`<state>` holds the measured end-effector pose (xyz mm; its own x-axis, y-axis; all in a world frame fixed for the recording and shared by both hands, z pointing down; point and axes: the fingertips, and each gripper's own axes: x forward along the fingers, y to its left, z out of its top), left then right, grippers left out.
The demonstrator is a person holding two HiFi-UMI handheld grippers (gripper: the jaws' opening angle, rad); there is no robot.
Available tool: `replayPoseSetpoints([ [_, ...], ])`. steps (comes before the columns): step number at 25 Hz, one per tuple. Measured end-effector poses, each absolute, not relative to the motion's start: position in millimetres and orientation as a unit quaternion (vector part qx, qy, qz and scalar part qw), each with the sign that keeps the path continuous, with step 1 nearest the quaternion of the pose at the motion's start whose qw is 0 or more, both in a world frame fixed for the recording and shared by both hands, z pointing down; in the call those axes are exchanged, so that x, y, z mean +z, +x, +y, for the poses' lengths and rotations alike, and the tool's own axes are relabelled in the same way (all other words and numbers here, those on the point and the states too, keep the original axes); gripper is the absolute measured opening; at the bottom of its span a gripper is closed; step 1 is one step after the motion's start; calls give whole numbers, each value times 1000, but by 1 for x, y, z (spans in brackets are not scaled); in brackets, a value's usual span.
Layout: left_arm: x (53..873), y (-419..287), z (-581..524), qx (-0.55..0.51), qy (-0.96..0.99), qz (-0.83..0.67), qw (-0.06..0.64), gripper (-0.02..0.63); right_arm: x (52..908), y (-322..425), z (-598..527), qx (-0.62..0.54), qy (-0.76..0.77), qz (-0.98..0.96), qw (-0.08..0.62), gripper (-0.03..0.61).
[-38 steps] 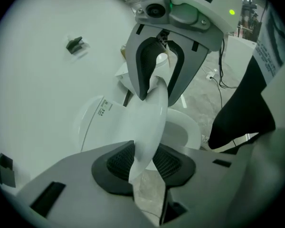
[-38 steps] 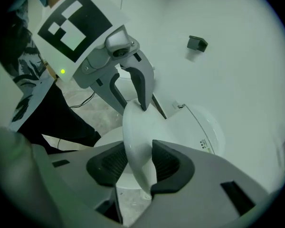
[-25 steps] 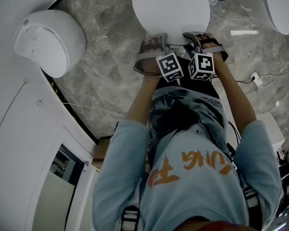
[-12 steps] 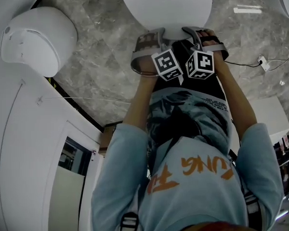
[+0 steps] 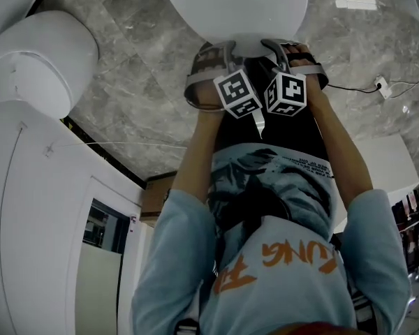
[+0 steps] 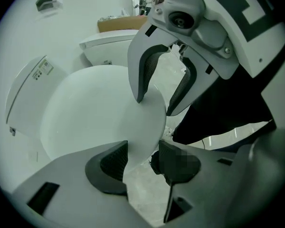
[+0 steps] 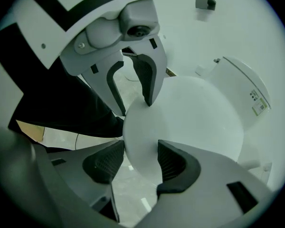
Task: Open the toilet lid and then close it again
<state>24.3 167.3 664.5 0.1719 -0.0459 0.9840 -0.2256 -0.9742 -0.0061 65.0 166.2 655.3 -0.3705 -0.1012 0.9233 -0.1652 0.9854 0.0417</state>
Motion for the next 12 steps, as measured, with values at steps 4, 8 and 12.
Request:
replayPoseSetpoints([
  [4,686,23,166,635,762,-89,90,210,678,63,166,43,82,-819,566,232],
  [8,703,21,162,633,758,-108,116,145,695,63,164,71,100,-816,565,209],
  [12,711,20,156,632,754,-118,138,75,701,67,152,100,140,-812,557,100],
])
